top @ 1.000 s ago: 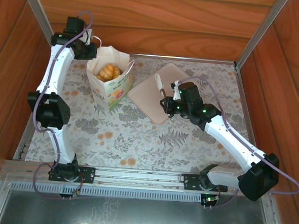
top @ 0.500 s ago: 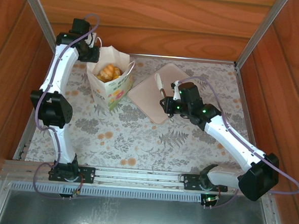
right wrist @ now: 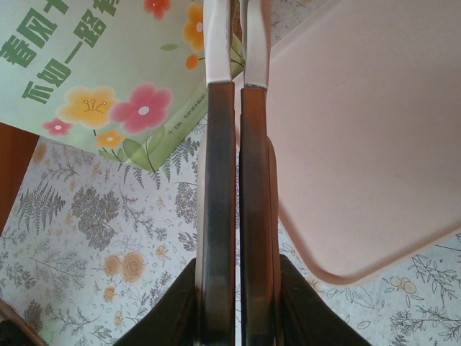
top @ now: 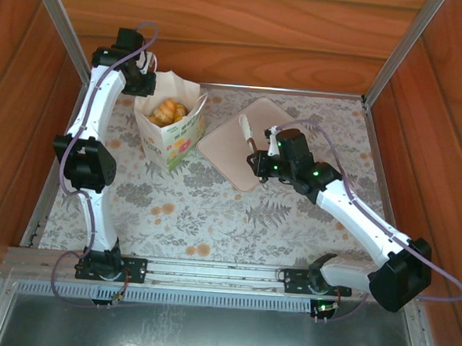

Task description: Take the fake bread out of the paper bag

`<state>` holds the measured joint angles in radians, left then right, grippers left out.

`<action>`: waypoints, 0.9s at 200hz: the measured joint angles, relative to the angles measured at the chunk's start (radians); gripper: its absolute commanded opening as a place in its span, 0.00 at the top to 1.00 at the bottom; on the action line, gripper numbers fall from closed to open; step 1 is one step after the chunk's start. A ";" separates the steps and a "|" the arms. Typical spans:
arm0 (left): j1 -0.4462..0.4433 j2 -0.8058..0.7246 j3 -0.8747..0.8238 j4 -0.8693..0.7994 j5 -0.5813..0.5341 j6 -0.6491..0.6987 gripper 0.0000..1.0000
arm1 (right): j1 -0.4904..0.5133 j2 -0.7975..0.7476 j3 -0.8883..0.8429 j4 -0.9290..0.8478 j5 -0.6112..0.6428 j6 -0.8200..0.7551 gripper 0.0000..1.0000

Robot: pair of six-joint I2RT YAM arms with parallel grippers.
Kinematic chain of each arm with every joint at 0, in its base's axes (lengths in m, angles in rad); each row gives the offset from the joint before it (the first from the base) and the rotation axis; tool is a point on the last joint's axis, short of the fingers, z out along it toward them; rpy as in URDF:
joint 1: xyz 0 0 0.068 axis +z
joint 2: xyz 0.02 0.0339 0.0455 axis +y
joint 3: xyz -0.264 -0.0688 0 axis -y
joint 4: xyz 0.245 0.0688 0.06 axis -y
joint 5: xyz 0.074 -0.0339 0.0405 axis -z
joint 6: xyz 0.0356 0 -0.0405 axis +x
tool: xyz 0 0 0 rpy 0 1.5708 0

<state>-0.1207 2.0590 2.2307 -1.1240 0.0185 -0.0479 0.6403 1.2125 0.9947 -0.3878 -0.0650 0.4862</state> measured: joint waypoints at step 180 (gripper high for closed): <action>-0.160 0.116 0.299 -0.036 -0.277 0.182 1.00 | -0.008 -0.012 -0.023 -0.039 0.031 0.021 0.81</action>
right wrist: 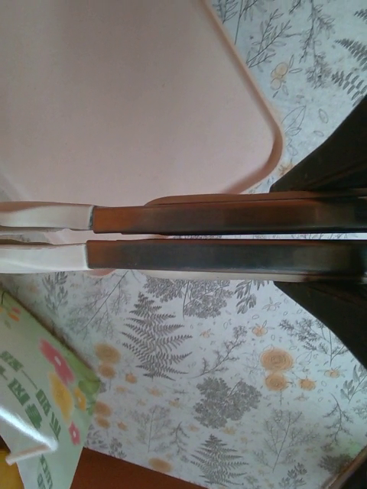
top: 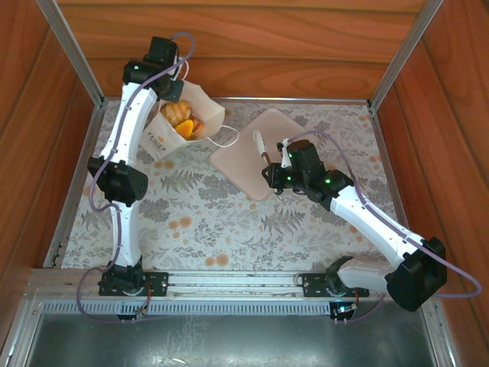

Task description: Take the fake bread out of the paper bag

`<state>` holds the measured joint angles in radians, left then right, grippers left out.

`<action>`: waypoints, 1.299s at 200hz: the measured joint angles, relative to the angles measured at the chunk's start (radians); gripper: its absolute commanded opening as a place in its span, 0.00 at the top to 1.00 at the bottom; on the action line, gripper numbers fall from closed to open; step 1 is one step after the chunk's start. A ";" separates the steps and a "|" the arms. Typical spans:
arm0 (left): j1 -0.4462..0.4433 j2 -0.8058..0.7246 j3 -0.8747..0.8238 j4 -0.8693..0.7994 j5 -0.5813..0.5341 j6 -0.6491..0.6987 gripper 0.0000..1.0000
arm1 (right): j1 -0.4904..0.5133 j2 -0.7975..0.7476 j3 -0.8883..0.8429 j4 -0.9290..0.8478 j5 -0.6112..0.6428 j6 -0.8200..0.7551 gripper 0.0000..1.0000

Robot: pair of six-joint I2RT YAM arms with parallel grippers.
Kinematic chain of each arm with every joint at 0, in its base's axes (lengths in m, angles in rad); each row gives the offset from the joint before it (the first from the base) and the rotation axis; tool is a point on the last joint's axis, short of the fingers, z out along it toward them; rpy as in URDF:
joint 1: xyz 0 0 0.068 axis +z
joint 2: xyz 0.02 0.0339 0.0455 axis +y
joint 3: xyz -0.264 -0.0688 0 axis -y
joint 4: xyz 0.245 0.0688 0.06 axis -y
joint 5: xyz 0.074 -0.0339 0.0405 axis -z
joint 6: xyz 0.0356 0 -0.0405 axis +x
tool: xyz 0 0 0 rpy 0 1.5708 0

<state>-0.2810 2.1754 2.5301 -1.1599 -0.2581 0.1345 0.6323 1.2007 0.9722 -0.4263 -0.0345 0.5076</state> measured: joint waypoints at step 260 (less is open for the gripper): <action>-0.160 -0.384 -0.827 0.677 -0.097 0.210 1.00 | -0.070 -0.110 0.068 -0.133 -0.053 0.013 0.82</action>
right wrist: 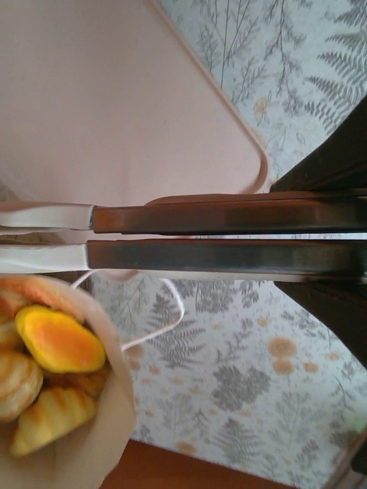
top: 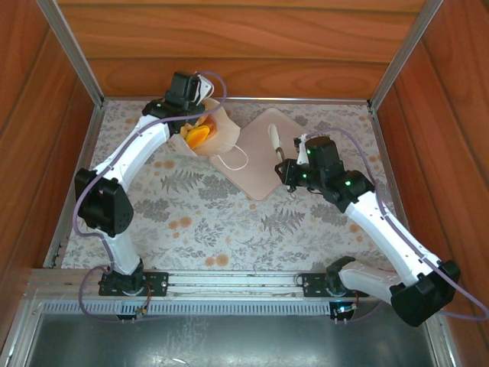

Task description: Take the fake bread out of the paper bag

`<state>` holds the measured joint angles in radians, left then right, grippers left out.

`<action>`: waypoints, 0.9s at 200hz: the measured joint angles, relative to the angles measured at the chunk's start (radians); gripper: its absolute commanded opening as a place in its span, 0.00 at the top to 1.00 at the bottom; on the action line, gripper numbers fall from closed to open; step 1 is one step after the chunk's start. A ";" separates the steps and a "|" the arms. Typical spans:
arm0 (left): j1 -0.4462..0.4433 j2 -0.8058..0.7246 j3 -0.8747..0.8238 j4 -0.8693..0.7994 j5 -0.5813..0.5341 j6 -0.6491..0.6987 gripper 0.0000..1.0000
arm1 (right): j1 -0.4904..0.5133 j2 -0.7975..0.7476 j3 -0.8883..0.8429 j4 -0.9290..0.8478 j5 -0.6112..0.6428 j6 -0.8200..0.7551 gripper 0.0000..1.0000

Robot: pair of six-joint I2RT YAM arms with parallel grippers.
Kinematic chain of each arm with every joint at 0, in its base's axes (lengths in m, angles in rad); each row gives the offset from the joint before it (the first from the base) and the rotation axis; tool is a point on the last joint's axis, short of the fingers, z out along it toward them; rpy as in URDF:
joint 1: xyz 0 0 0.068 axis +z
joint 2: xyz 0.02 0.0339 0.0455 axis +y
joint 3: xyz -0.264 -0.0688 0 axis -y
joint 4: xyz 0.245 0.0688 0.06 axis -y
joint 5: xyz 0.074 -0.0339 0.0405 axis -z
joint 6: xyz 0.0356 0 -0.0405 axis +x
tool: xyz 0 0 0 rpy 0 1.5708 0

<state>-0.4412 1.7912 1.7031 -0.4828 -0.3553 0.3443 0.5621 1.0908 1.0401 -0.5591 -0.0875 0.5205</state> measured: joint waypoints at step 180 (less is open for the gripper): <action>-0.079 -0.172 -0.280 0.223 -0.069 -0.005 1.00 | 0.171 0.329 0.149 0.062 -0.192 0.008 0.68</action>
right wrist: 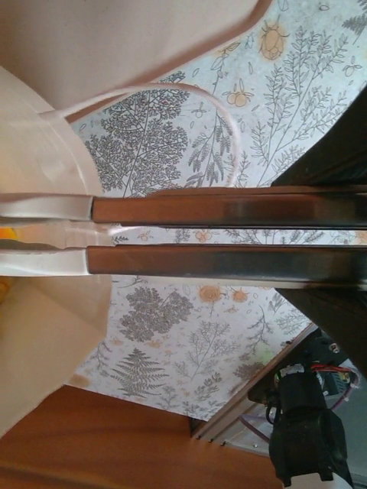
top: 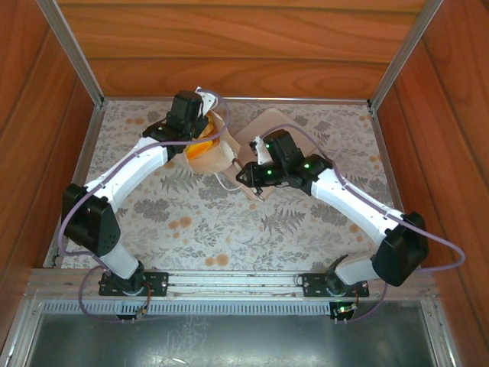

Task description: Take the fake bread out of the paper bag

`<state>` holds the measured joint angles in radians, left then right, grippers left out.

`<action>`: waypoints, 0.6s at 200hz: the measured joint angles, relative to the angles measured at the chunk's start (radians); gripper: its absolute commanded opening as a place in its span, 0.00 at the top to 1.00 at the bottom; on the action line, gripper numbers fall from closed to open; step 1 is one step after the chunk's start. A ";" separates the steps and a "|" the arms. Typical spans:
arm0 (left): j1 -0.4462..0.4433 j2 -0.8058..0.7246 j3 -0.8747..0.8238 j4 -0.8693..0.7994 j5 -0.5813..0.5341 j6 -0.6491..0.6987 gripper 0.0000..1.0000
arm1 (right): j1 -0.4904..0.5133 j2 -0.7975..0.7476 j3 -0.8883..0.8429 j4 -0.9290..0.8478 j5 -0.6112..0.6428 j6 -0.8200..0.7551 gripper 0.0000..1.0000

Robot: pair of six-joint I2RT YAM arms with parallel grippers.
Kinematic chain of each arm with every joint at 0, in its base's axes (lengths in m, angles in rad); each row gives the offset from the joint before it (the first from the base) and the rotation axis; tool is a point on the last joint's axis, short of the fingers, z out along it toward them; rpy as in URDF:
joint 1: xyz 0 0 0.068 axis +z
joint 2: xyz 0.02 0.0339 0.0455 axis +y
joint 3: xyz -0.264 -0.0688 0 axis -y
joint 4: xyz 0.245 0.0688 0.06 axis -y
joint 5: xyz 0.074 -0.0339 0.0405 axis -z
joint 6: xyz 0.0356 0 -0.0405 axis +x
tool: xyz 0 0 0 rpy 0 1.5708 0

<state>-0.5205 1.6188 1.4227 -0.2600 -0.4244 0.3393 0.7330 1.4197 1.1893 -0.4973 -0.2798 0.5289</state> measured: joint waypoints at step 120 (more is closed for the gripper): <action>-0.012 -0.024 -0.031 0.032 0.010 0.000 1.00 | -0.002 0.164 0.128 0.045 0.008 0.037 0.48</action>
<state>-0.5323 1.5948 1.3914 -0.2283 -0.4149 0.3397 0.7315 1.5837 1.3170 -0.4526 -0.2714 0.5663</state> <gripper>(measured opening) 0.050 0.506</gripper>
